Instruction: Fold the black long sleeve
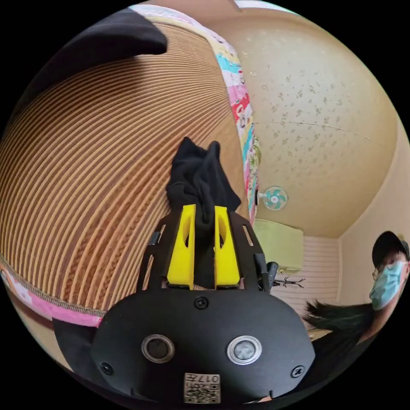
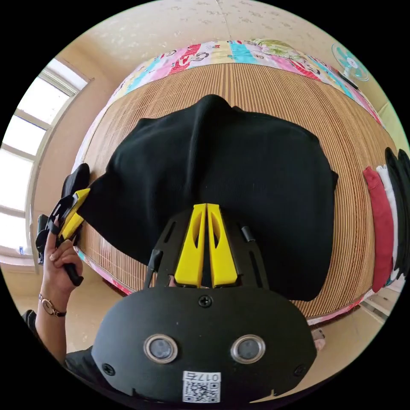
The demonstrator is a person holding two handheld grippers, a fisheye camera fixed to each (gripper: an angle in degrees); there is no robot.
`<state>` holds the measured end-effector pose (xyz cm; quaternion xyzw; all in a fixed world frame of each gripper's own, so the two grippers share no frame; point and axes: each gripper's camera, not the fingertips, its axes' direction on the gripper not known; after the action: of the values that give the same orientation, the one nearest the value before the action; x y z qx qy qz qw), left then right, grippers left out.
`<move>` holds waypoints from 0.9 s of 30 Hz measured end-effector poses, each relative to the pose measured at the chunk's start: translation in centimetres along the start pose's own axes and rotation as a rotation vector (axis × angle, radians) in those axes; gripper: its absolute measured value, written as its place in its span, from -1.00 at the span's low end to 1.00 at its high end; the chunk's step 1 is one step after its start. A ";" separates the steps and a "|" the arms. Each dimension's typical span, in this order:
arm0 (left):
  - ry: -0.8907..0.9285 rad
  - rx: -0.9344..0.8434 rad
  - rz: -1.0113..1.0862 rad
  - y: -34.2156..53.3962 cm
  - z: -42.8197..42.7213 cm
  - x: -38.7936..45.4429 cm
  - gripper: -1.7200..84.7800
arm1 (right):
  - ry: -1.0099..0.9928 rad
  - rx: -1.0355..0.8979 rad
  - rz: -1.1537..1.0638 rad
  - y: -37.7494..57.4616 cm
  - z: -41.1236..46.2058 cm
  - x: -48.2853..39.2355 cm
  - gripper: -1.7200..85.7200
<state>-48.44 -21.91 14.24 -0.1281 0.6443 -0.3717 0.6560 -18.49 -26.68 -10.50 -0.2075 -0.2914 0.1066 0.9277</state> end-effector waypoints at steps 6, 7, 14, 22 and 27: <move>0.078 -0.459 0.584 5.4 13.8 15.8 -0.82 | -0.035 0.182 0.402 5.7 -10.5 13.0 -0.94; 0.073 -0.563 0.640 7.9 16.9 17.2 -0.82 | -0.034 0.206 0.463 7.1 -11.9 15.5 -0.93; 0.056 -0.569 0.599 12.4 18.8 15.0 -0.74 | -0.219 0.233 0.534 8.3 -13.9 25.1 -0.75; -0.191 -0.629 0.022 9.5 18.8 -0.2 -0.56 | -0.525 -0.070 0.384 1.6 -5.4 28.2 -0.55; -0.056 -0.768 -0.033 11.4 21.6 -1.0 -0.76 | -0.575 -0.200 0.380 2.5 -4.6 28.1 -0.62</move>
<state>-24.30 -20.09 10.59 -0.3849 0.7164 -0.1104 0.5714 6.68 -17.00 -1.12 -0.3094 -0.5056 0.3023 0.7465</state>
